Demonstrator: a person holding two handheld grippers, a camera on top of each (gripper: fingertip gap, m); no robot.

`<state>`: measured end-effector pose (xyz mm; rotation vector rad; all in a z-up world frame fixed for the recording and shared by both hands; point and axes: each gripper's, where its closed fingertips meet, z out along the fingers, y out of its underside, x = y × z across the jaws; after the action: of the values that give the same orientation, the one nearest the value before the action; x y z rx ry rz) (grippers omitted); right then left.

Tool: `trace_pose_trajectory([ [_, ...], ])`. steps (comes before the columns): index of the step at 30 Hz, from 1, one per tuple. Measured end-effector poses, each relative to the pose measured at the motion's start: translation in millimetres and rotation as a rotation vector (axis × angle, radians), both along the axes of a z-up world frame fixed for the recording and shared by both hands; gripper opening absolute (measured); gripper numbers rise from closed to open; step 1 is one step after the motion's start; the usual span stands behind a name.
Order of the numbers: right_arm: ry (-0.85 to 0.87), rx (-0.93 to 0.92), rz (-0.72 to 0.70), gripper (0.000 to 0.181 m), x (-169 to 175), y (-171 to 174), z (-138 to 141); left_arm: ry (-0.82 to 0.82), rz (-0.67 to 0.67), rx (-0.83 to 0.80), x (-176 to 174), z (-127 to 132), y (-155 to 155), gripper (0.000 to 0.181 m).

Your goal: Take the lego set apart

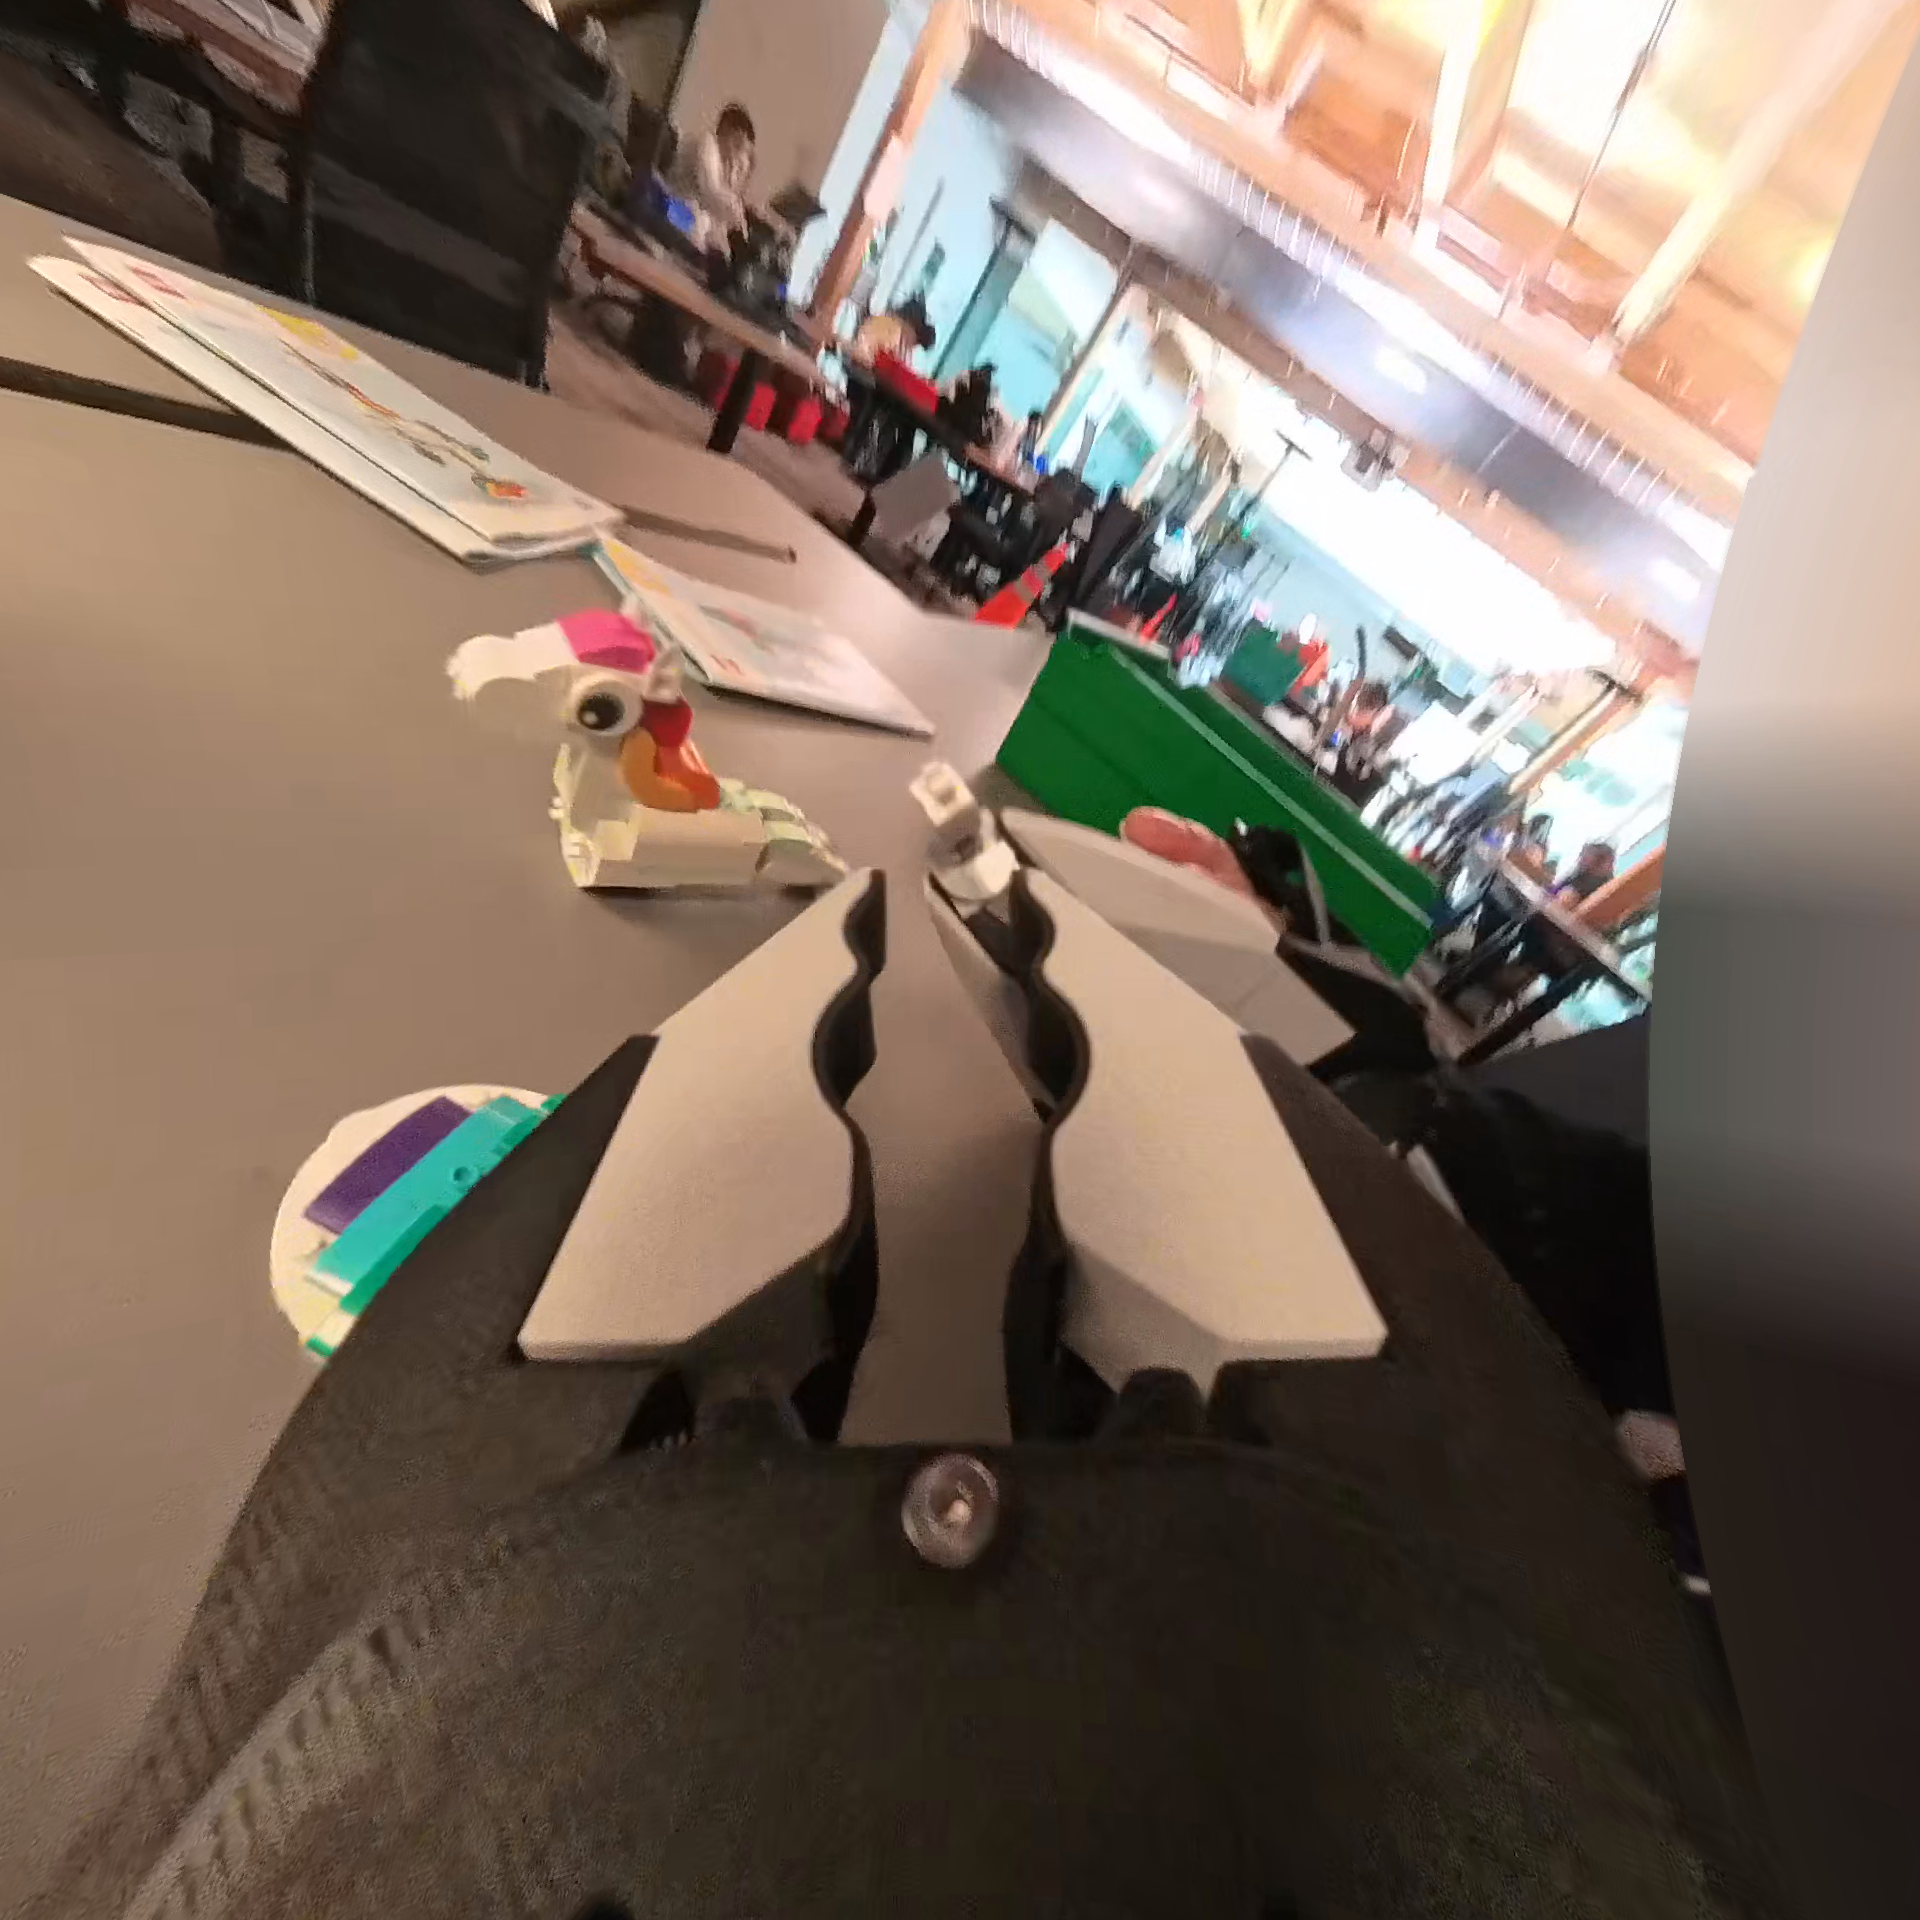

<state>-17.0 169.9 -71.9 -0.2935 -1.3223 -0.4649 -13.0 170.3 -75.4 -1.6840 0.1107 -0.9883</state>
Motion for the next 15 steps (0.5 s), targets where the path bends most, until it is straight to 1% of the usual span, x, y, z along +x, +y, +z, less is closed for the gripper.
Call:
trace_pose_trajectory([
  [1,-0.007,0.012,0.003,0.014,-0.7,-1.6,-1.0,-0.033,0.022,0.014,-4.8,3.1,0.6,0.019],
  [3,-0.017,0.035,0.003,0.014,-1.9,-4.0,-1.7,-0.079,0.036,0.034,-11.1,8.6,0.6,0.017],
  [8,-0.021,0.044,0.009,0.014,-3.9,-5.9,-2.3,-0.155,-0.008,0.010,-7.4,7.9,-2.7,0.008],
  [11,-0.021,0.029,0.022,0.014,-4.9,-5.5,-3.7,-0.129,0.001,0.011,-8.4,6.1,-1.9,0.008],
  [12,-0.014,-0.002,0.044,0.014,-4.6,-6.3,-4.2,-0.113,-0.004,0.016,-7.9,6.2,-2.3,0.008],
  [13,-0.011,-0.081,0.088,0.015,-4.0,-7.4,-6.7,-0.090,-0.013,0.016,-7.0,5.2,-2.6,0.007],
  [14,-0.007,-0.222,0.153,0.016,-2.3,-8.5,-10.8,-0.057,-0.024,0.018,-6.0,3.4,-2.9,0.007],
  [15,-0.001,-0.432,0.243,0.016,0.7,-11.3,-14.1,-0.013,-0.041,0.030,-4.9,1.4,-3.7,0.007],
])
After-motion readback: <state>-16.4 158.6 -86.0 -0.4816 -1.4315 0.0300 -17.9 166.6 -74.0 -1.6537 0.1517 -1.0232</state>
